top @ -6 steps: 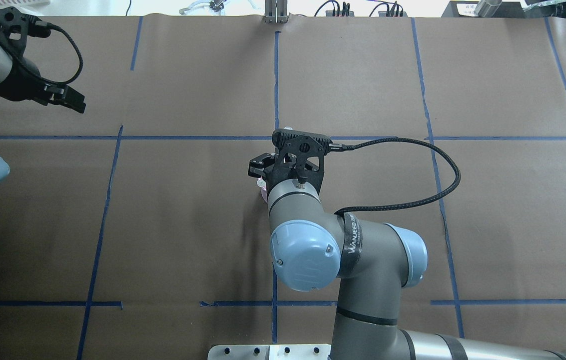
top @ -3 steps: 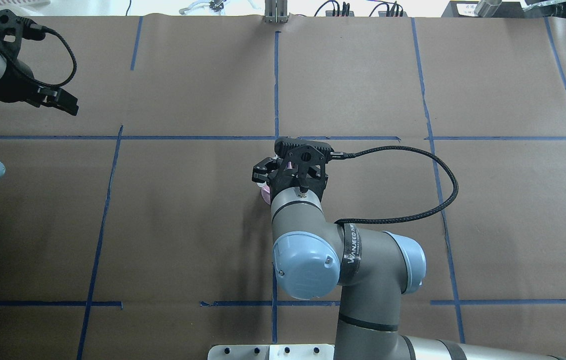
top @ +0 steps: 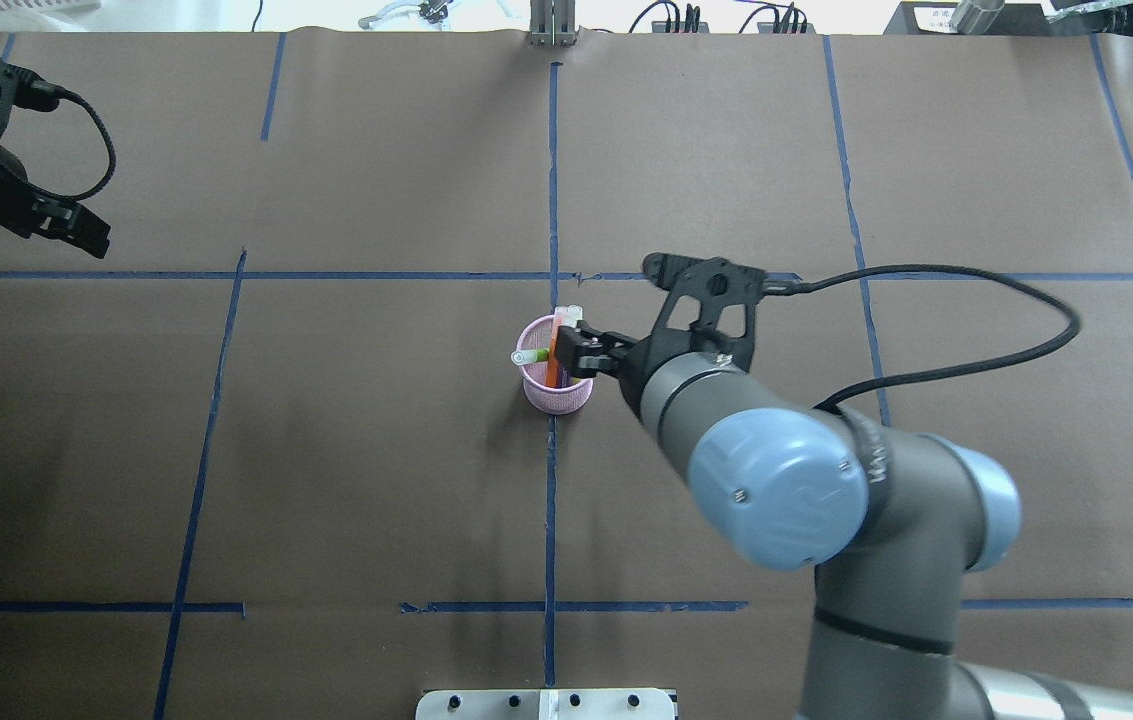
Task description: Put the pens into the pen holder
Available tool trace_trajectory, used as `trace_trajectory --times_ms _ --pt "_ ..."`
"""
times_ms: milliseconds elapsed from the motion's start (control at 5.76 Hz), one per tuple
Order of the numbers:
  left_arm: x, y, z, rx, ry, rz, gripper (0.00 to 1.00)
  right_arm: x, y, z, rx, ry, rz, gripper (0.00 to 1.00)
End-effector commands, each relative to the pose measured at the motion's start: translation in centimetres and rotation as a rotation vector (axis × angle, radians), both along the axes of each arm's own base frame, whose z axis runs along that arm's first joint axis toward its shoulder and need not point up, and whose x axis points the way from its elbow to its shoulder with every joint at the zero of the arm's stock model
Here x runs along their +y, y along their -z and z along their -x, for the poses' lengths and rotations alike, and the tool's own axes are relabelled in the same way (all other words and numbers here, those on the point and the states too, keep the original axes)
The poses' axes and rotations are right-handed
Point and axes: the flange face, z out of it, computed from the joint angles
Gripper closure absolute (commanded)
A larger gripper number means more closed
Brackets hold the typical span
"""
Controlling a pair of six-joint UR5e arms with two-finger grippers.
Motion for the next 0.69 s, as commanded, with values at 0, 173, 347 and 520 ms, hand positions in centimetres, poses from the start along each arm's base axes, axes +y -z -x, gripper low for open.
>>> trace_trajectory --times_ms 0,173,347,520 --pt "-0.7 -2.4 4.1 -0.039 -0.028 0.052 0.16 -6.9 -4.9 -10.3 0.048 0.153 0.091 0.0" --pt "-0.8 -4.5 7.7 -0.008 -0.087 0.038 0.16 -10.4 -9.3 -17.1 0.142 0.225 0.068 0.0" --pt "-0.6 -6.5 11.7 0.029 -0.086 0.053 0.16 -13.5 -14.3 -23.9 0.188 0.291 0.092 0.0" --pt "-0.1 -8.6 14.9 0.093 -0.061 0.1 0.17 -15.5 -20.4 -30.4 0.167 0.346 0.173 0.0"
